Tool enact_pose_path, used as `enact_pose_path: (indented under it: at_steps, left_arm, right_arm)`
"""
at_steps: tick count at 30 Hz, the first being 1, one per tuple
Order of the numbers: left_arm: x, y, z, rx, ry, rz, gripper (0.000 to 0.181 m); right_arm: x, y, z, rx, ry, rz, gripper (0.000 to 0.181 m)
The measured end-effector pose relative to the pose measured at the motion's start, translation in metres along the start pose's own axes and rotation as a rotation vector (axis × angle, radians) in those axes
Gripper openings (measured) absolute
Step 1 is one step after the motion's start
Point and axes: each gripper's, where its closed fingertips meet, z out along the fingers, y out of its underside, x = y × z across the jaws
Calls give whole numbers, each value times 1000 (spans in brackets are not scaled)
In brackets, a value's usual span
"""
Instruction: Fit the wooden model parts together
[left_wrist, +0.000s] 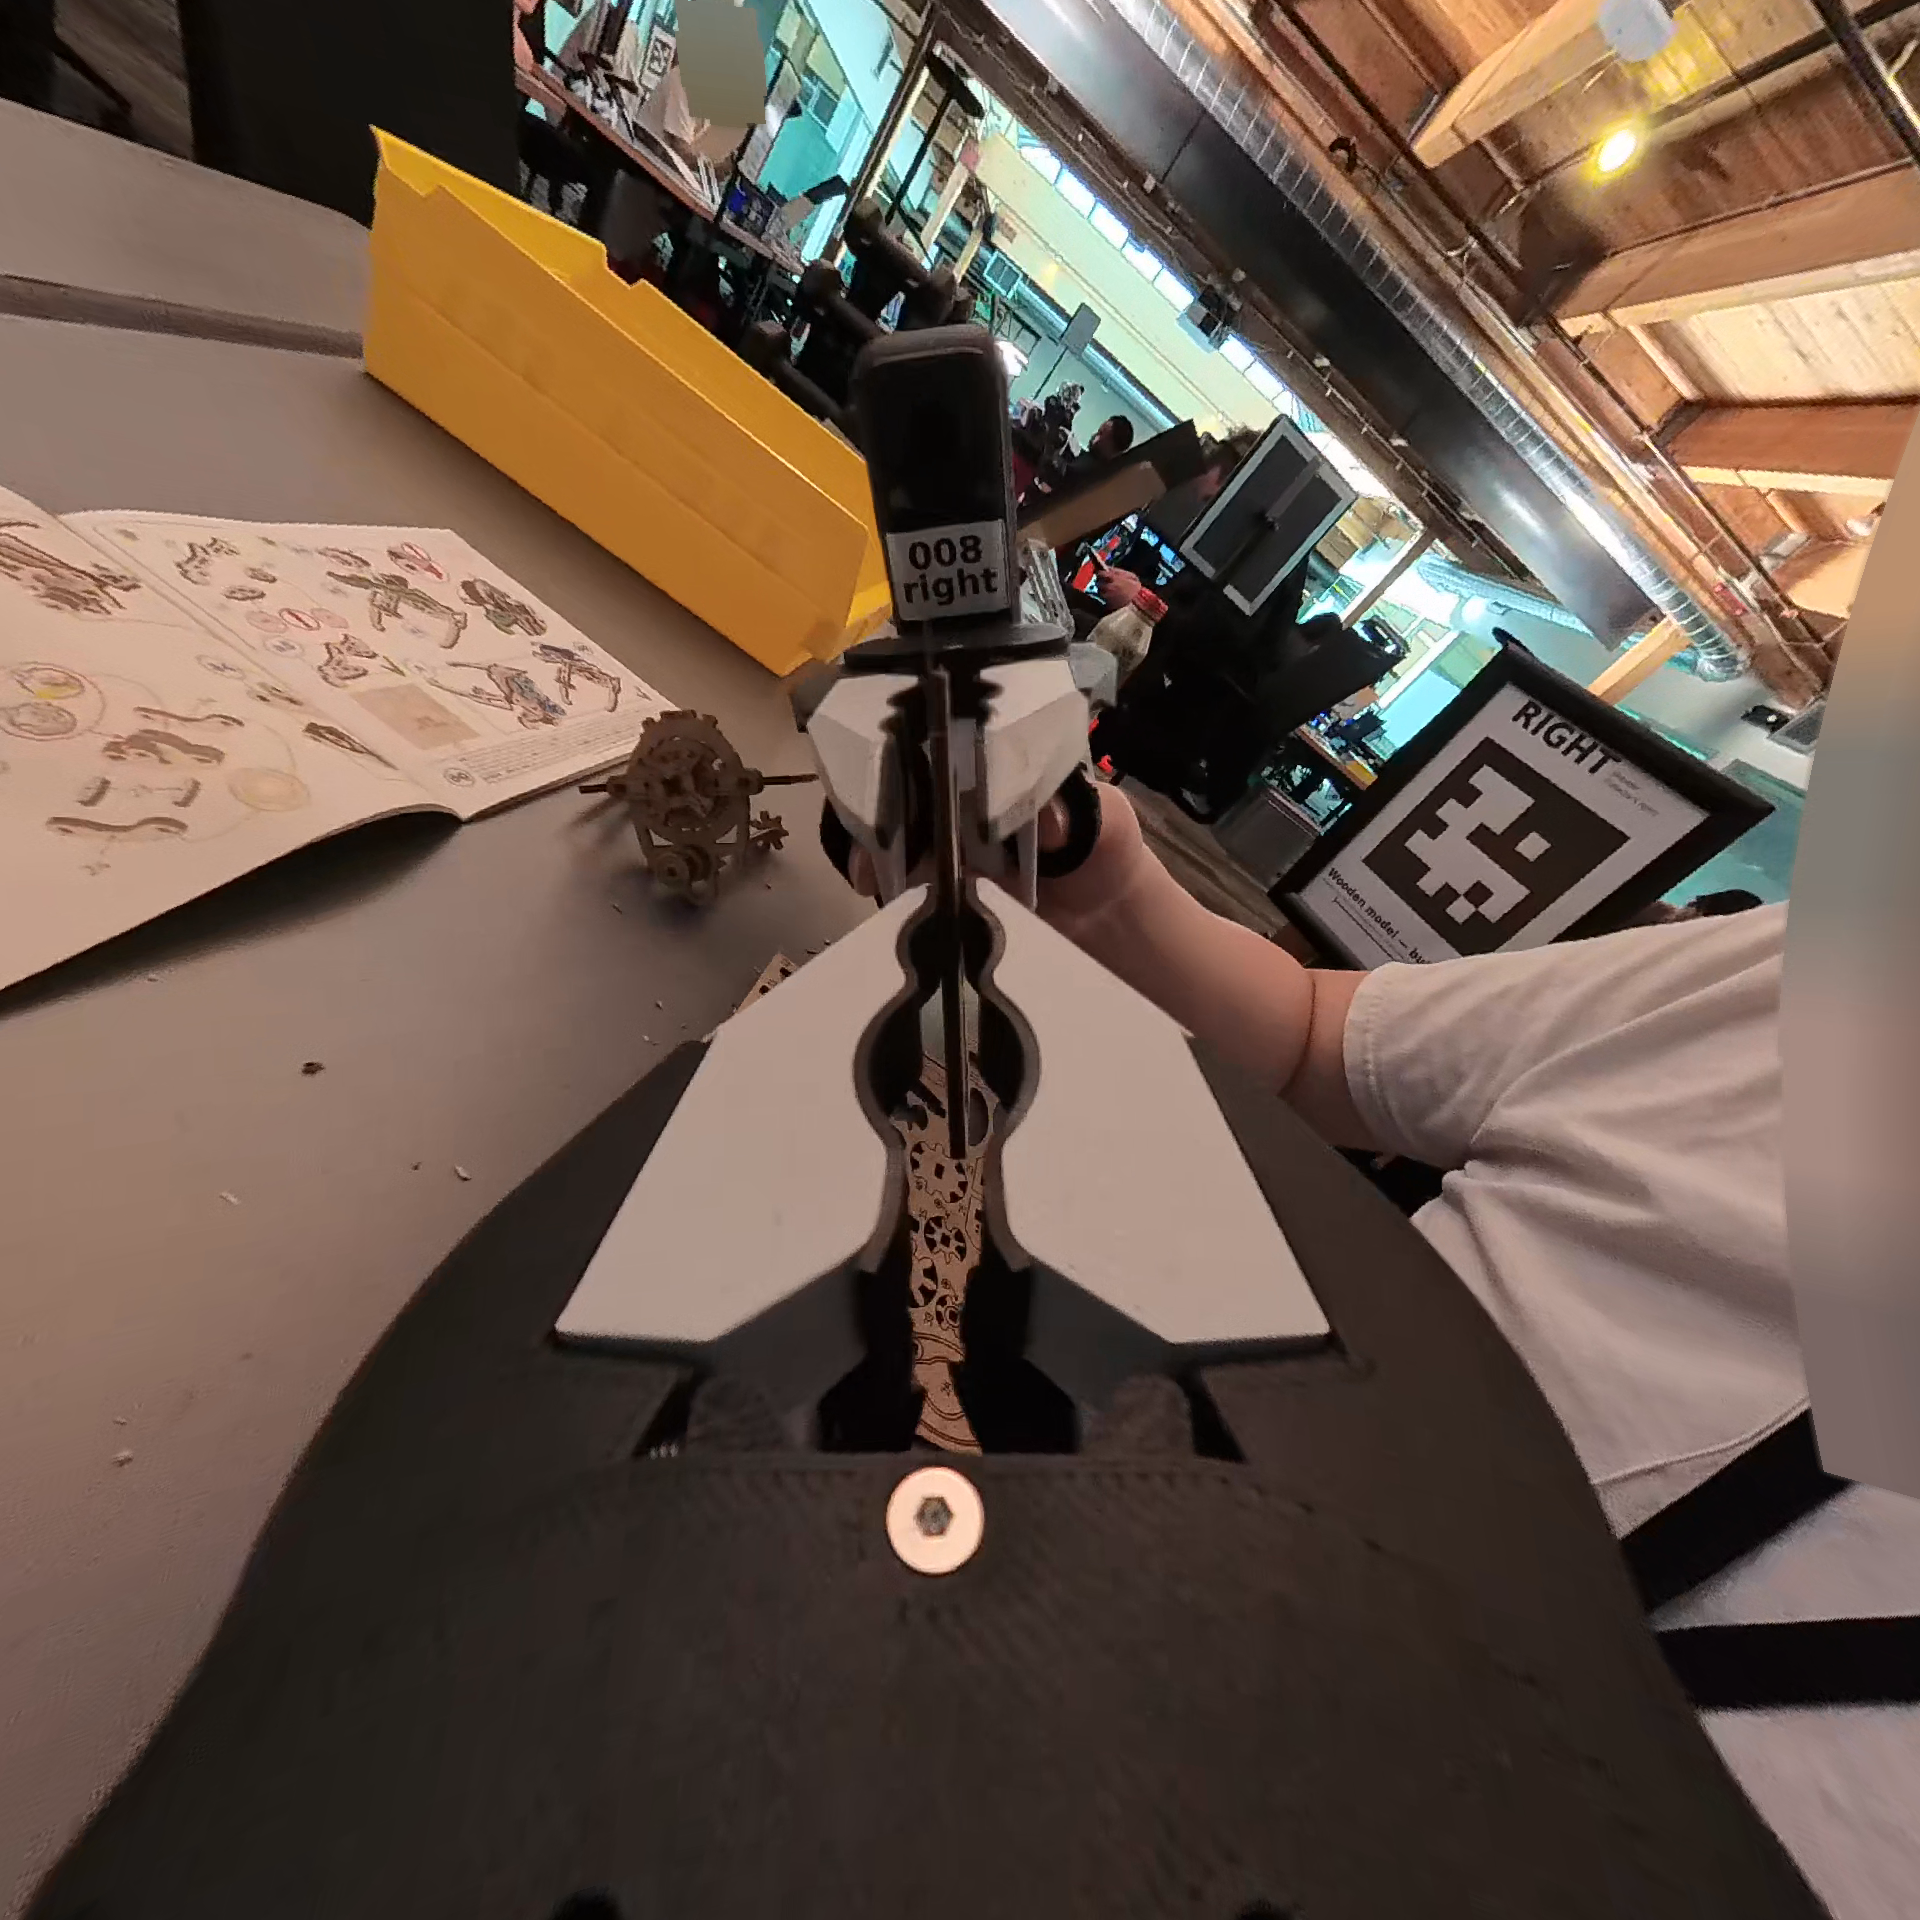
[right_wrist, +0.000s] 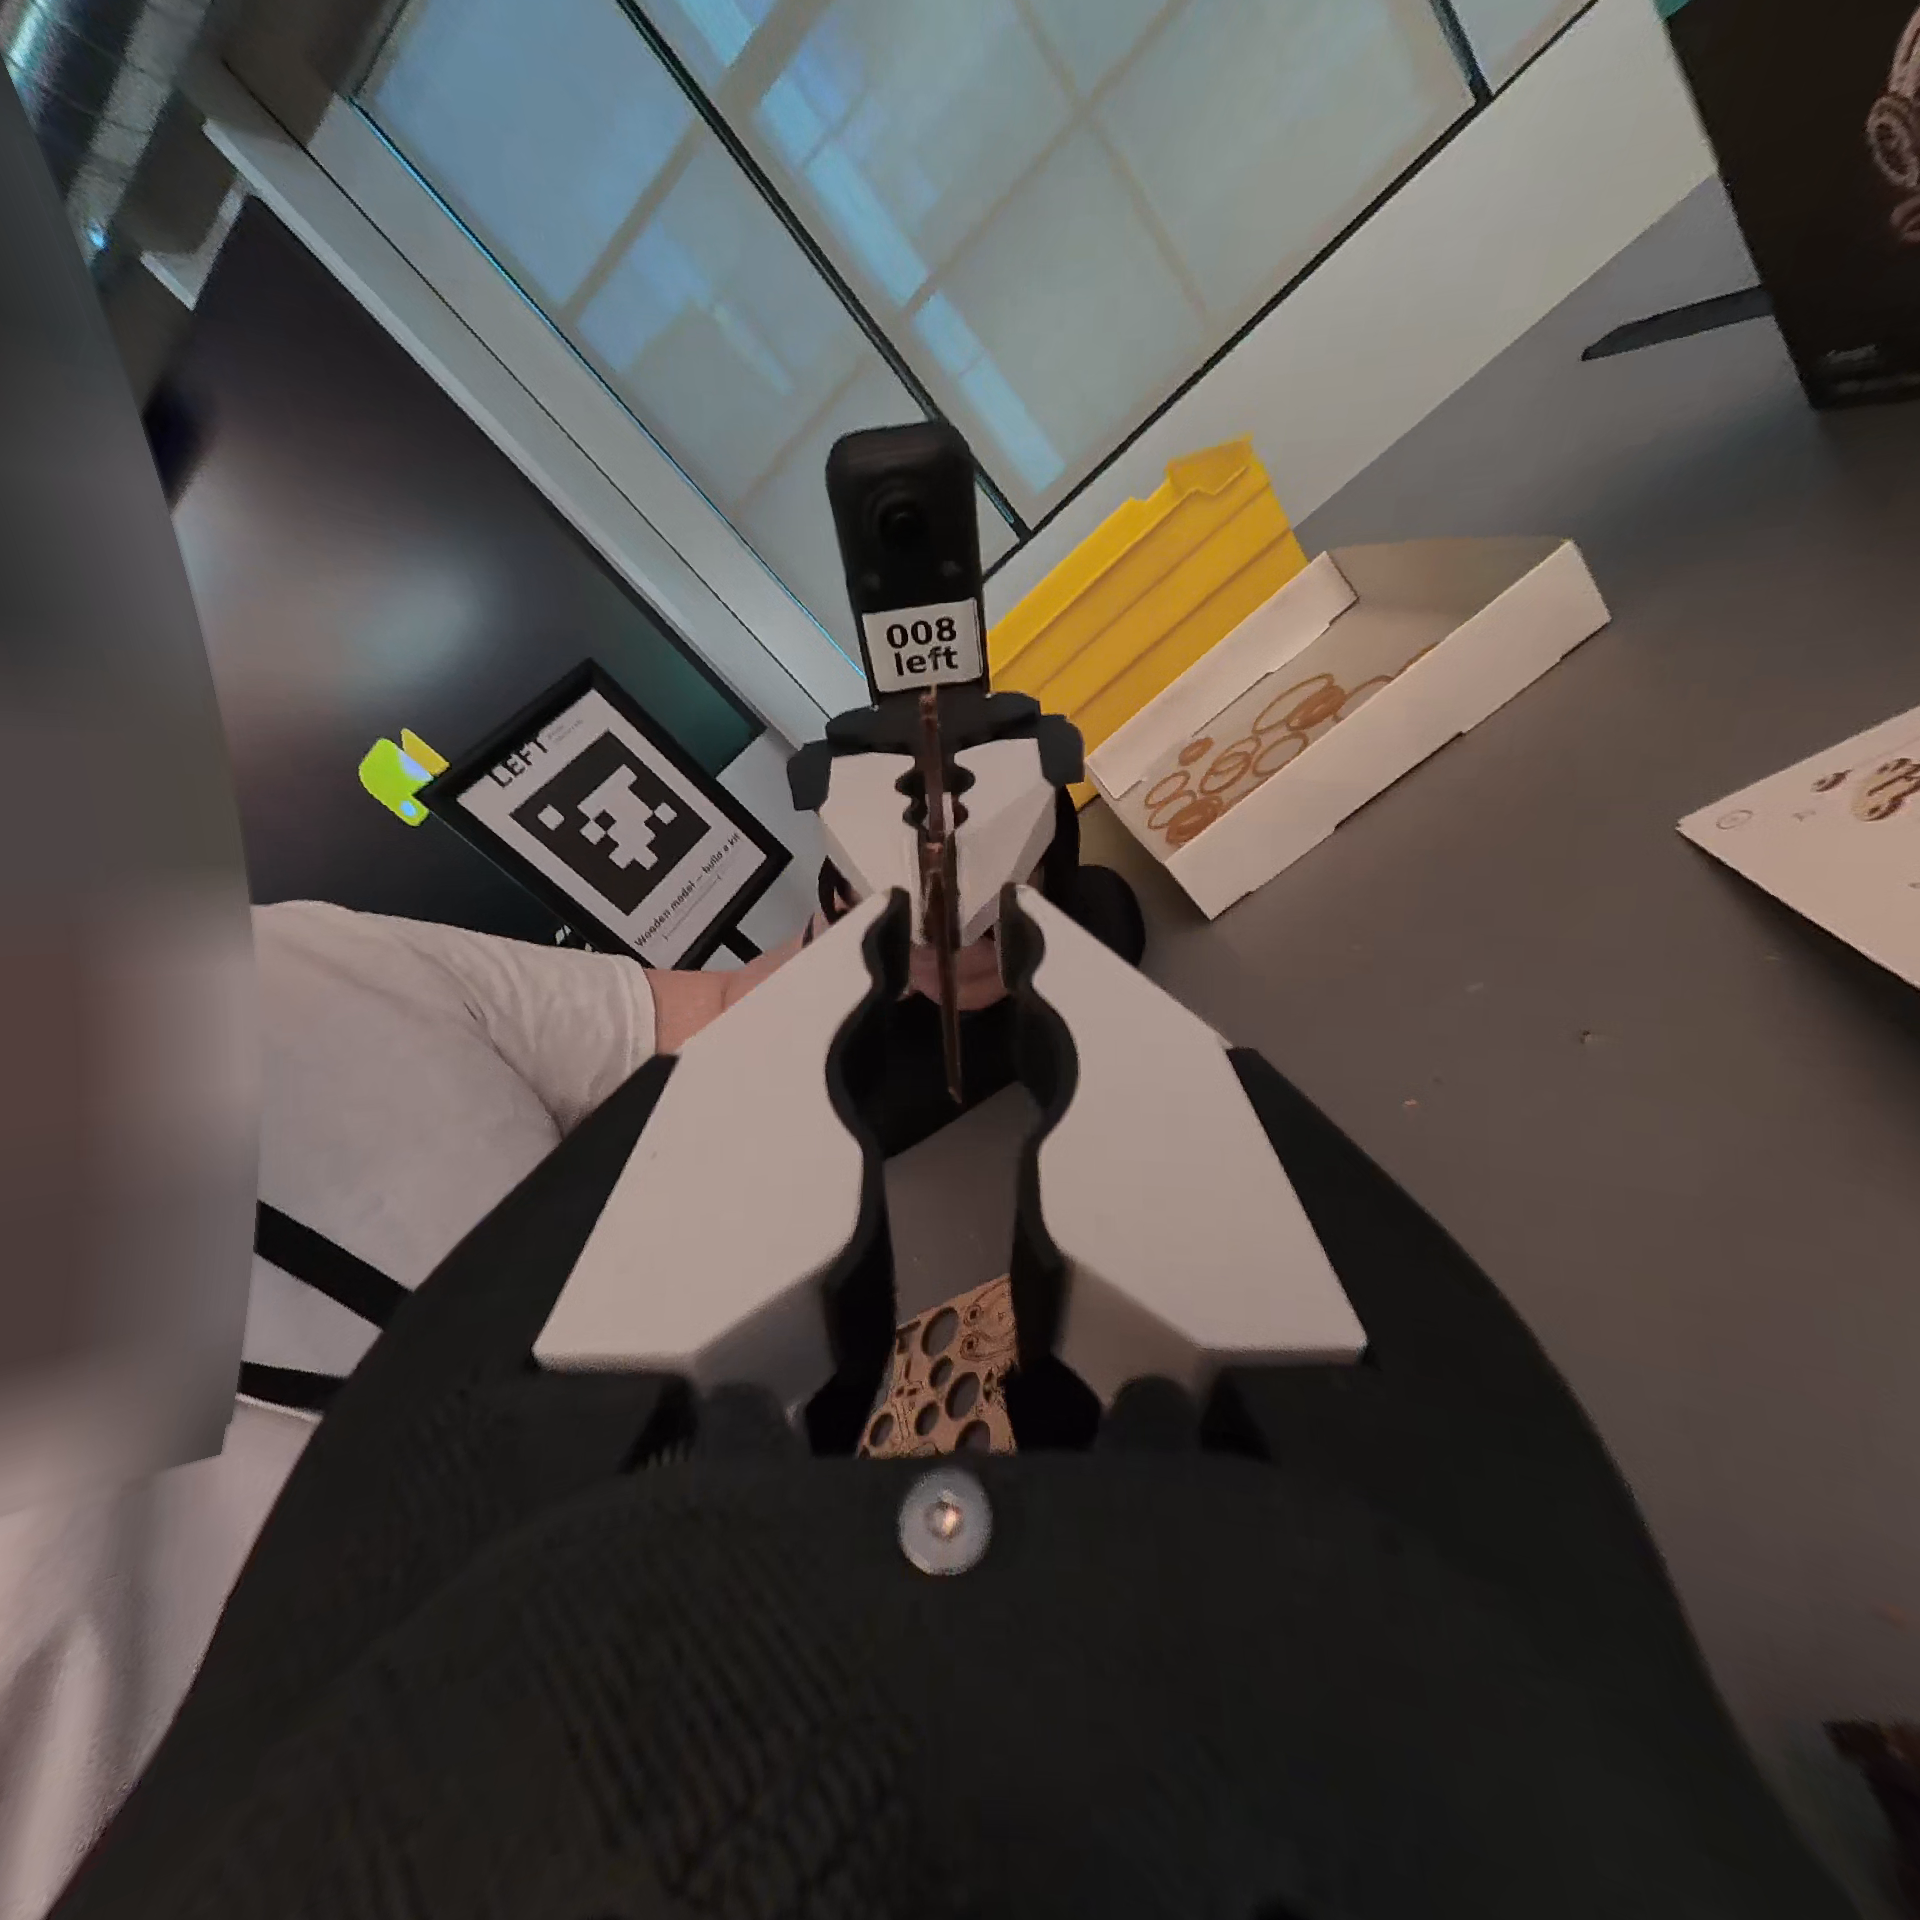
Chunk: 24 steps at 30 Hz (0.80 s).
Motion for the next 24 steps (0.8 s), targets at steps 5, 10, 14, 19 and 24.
enact_pose_path:
  at_steps: [5, 10, 14, 19, 24]
  left_arm:
    - [-3, 4, 2, -17, -18, 0, 0]
    - [-6, 5, 2, -18, -34, -5, 0]
    - [-7, 5, 3, -22, -48, 3, 0]
    - [-11, 7, 3, -29, -80, 12, 0]
    - [-13, 9, 4, -49, -155, 96, 0]
  right_arm:
    - [-4, 1, 3, 3, -12, 5, 7]
    - [2, 1, 0, 0, 17, 14, 3]
    - [4, 2, 0, -1, 28, 21, 1]
    - [9, 4, -1, -10, 61, 1, 1]
    - [13, 7, -2, -17, 81, -33, 2]
